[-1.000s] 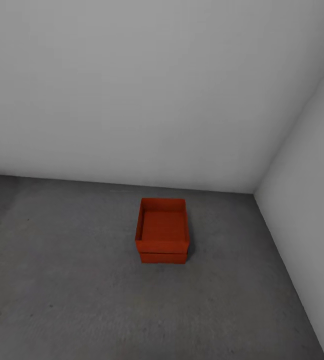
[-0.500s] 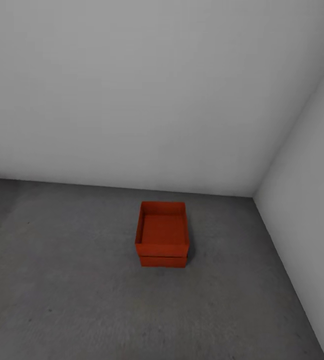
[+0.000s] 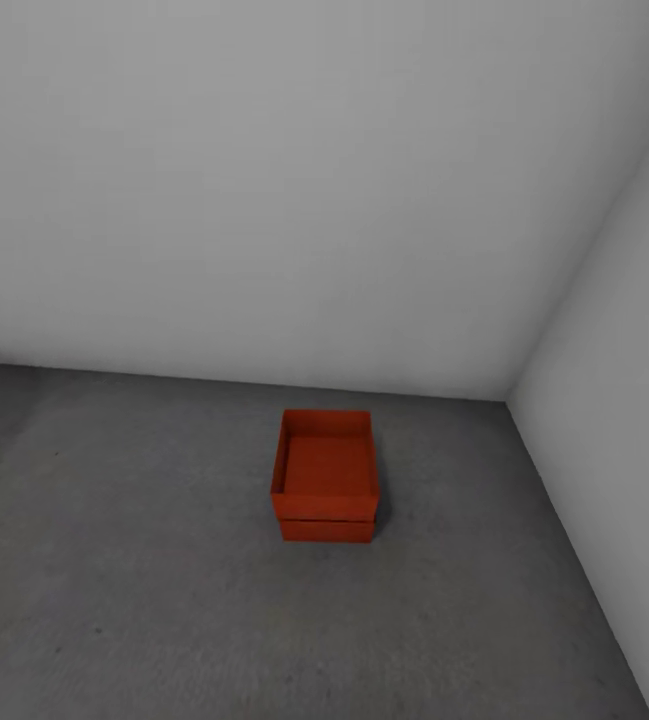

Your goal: Move the two storage containers from the living room to the garage. In the garage, place one container on the floor and stack the other container on top of it (either order is fine).

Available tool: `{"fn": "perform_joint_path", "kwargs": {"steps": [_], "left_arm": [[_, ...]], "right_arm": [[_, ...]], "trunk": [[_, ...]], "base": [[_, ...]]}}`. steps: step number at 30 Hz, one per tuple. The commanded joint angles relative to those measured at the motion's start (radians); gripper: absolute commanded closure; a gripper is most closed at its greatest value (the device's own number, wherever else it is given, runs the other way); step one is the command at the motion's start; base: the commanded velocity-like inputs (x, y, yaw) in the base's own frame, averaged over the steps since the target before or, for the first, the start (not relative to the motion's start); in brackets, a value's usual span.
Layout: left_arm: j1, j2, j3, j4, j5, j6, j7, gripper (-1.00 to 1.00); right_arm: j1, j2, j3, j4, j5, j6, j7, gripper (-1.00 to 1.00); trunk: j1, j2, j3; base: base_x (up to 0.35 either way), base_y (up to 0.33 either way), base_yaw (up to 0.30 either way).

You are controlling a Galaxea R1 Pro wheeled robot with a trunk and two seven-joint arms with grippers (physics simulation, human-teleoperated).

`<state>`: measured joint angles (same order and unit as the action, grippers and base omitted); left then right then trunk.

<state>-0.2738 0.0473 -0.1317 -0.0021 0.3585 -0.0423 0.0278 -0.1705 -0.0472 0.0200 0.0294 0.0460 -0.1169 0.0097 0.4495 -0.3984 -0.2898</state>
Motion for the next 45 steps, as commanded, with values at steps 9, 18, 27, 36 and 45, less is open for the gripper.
{"fn": "perform_joint_path", "kwargs": {"steps": [9,18,27,36,45], "left_arm": [[-0.001,0.002,-0.009,-0.013,0.002,-0.005,0.003,-1.00],[0.000,0.002,-0.010,-0.011,0.001,-0.005,0.003,-1.00],[0.000,0.002,-0.010,-0.011,0.004,-0.005,0.003,-1.00],[0.000,0.002,-0.009,-0.012,0.001,-0.005,0.003,-1.00],[0.000,0.002,-0.010,-0.012,0.002,-0.005,0.003,-1.00]], "right_arm": [[-0.001,0.002,0.001,0.003,0.005,-0.006,0.001,-1.00],[-0.001,-0.002,0.000,0.003,0.003,-0.023,0.000,-1.00],[-0.001,0.002,0.000,0.003,0.002,-0.045,-0.006,-1.00],[-0.001,0.003,0.000,0.004,-0.006,-0.044,-0.015,-1.00],[0.012,0.004,0.000,0.004,-0.006,-0.043,-0.019,-1.00]], "trunk": [[0.001,-0.002,0.013],[0.001,-0.002,0.028],[0.001,-0.002,0.043],[0.001,-0.002,0.057],[0.001,-0.002,0.070]], "base": [[0.000,0.000,0.000],[0.000,0.000,0.000],[0.000,0.000,0.000],[0.000,0.000,0.000],[0.000,0.000,0.000]]}}
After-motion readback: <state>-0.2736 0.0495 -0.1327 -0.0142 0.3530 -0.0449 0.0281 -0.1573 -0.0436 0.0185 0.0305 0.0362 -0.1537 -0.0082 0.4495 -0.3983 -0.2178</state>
